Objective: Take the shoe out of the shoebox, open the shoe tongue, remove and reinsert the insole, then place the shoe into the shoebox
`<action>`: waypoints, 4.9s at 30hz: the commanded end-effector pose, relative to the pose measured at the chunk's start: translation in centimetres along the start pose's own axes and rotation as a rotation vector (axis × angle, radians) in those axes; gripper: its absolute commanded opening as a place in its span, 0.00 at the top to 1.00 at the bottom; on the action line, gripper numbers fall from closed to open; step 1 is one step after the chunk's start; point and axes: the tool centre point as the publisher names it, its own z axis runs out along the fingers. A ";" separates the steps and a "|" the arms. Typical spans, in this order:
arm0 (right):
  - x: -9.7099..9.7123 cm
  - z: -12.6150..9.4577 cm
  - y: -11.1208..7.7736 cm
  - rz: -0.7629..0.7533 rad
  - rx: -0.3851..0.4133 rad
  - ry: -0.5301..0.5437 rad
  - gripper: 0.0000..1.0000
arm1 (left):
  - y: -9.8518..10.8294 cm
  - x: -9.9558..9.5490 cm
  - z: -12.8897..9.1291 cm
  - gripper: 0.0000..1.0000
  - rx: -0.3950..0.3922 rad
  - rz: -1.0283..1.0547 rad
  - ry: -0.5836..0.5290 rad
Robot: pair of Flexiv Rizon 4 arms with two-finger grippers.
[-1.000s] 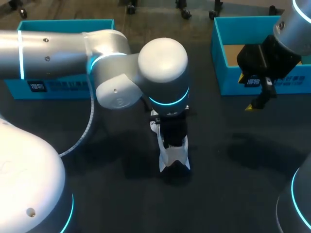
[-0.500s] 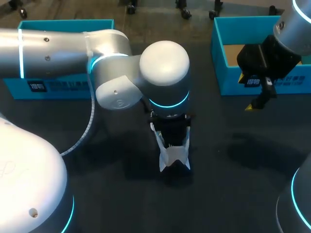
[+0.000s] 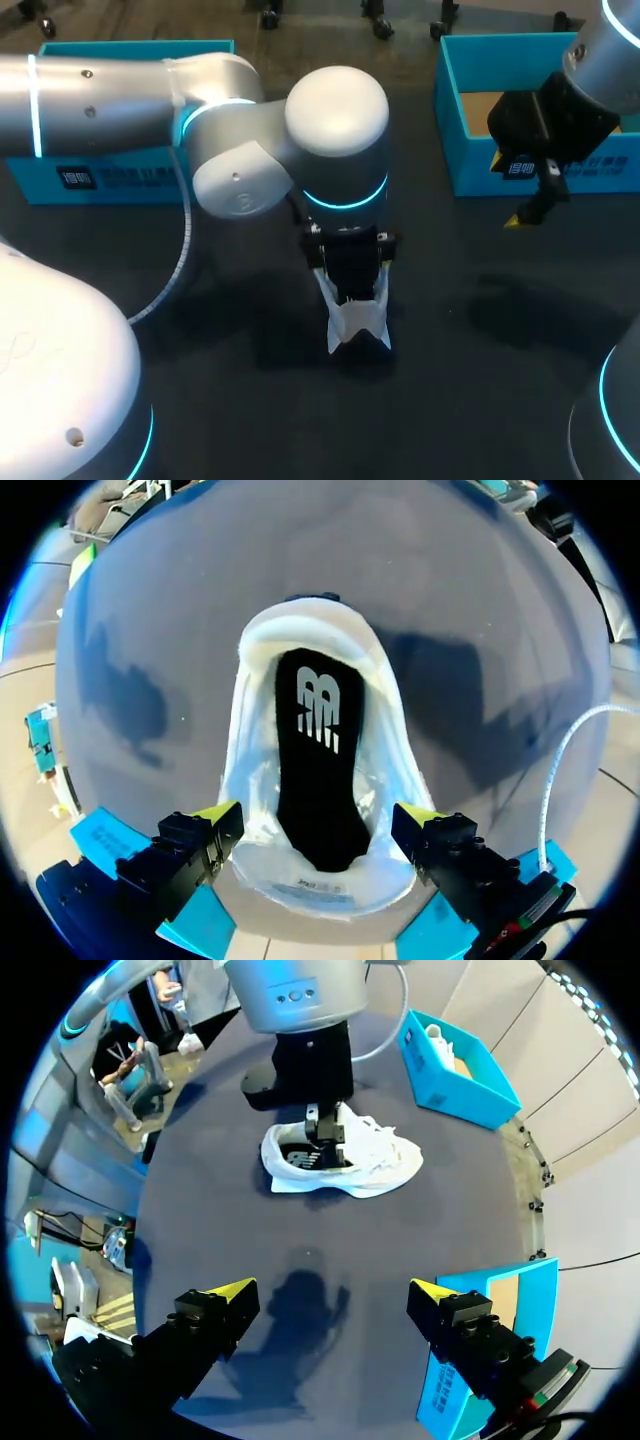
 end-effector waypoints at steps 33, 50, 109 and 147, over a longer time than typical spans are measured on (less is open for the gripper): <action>0.0 0.1 0.0 0.001 0.002 0.000 0.00 | 4.9 -0.7 -4.1 0.81 -0.024 -0.036 -0.034; 0.0 0.1 0.0 0.001 0.002 0.000 0.00 | 2.5 -0.2 -1.8 0.73 0.004 -0.021 -0.010; 0.0 0.1 0.0 0.001 0.002 0.000 0.00 | -0.1 1.8 -4.7 0.00 0.074 -0.552 -0.029; 0.0 0.1 0.0 0.001 0.002 0.000 0.00 | -8.4 0.1 -6.6 0.00 0.150 -1.385 0.014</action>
